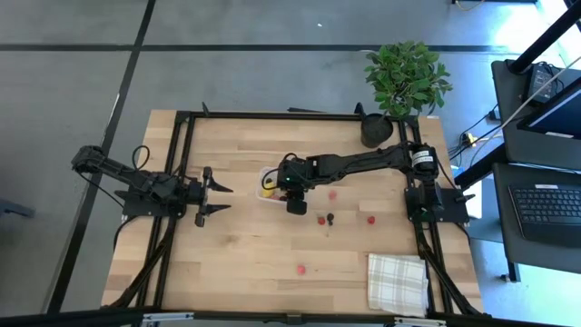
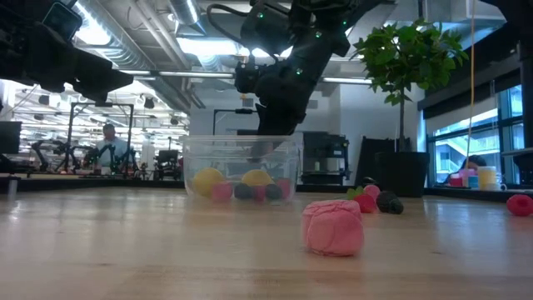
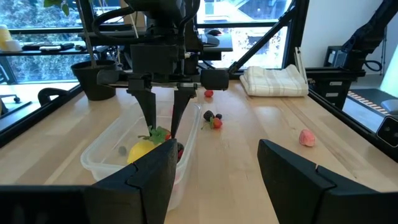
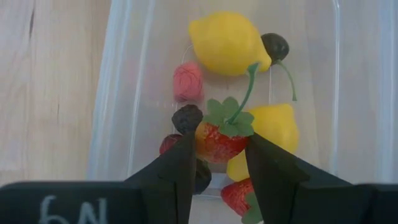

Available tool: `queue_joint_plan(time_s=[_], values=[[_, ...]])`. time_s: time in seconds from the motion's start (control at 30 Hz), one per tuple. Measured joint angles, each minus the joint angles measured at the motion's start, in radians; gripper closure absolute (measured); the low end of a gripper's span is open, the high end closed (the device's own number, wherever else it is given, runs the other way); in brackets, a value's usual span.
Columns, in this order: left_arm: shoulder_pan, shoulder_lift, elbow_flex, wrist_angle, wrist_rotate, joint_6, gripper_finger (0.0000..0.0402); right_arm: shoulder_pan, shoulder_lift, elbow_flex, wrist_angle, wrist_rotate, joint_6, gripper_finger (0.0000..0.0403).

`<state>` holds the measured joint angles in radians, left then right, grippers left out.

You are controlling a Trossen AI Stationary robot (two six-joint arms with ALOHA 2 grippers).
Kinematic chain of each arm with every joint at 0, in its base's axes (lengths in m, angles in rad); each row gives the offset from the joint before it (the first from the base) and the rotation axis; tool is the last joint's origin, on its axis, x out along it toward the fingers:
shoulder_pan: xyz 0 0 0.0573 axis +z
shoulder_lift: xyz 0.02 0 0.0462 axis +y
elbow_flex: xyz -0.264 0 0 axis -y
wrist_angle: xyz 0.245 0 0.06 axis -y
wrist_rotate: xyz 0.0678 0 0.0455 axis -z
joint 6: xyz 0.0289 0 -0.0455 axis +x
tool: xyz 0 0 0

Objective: Pick and placing Produce into tupperware
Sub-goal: Put the top strawberry into the transparent bin, then put the top blueberry into the transparent bin

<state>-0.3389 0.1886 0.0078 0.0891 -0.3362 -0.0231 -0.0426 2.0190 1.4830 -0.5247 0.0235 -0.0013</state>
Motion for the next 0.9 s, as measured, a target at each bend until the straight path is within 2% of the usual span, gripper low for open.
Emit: queue_joint_plan(time_s=[0.2, 0.53, 0.73, 0.9], values=[[0.000, 0.000, 0.000, 0.000, 0.000, 0.000, 0.0184, 0.000, 0.000, 0.000, 0.000, 0.000, -0.002, 0.0261], [0.000, 0.000, 0.000, 0.000, 0.000, 0.000, 0.0184, 0.000, 0.000, 0.000, 0.000, 0.000, 0.000, 0.0185], [0.000, 0.000, 0.000, 0.000, 0.000, 0.000, 0.0184, 0.000, 0.000, 0.000, -0.001, 0.000, -0.001, 0.0167], [0.000, 0.000, 0.000, 0.000, 0.000, 0.000, 0.0184, -0.001, -0.008, 0.044, -0.138, 0.000, 0.069, 0.0167]])
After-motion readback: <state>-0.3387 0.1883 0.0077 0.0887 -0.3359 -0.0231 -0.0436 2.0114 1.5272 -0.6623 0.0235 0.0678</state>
